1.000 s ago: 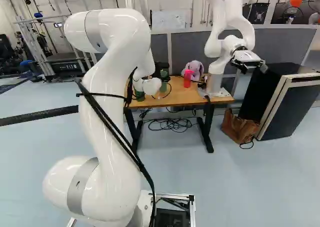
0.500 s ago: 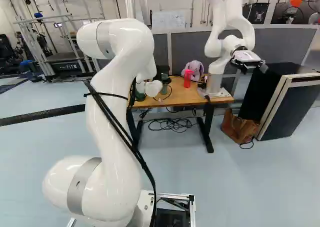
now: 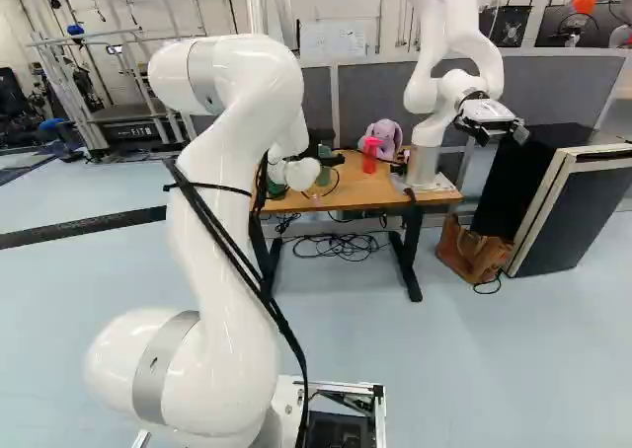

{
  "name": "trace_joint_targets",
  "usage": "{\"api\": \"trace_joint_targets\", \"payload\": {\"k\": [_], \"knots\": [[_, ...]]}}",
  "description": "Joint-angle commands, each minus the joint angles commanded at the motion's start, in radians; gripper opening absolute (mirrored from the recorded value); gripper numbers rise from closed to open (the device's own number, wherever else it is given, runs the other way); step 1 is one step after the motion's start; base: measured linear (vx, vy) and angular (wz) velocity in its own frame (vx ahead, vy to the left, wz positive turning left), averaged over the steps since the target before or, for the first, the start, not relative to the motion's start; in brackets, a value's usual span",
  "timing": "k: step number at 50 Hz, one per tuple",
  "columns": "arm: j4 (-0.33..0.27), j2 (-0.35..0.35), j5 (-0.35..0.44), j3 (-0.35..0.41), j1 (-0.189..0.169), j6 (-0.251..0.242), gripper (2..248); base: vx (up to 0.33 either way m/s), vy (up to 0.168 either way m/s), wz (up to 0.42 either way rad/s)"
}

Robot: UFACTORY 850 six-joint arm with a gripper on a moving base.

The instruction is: Place the green cup on the table

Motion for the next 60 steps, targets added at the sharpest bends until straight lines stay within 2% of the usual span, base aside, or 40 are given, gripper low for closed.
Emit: {"api": "trace_joint_targets", "payload": {"k": [18,60], "knots": [[0.0,0.108,0.0,0.115,0.008,0.0,247,0.0,0.0,0.0],[0.0,0.3,0.0,0.365,0.037,0.0,247,0.0,0.0,0.0]]}}
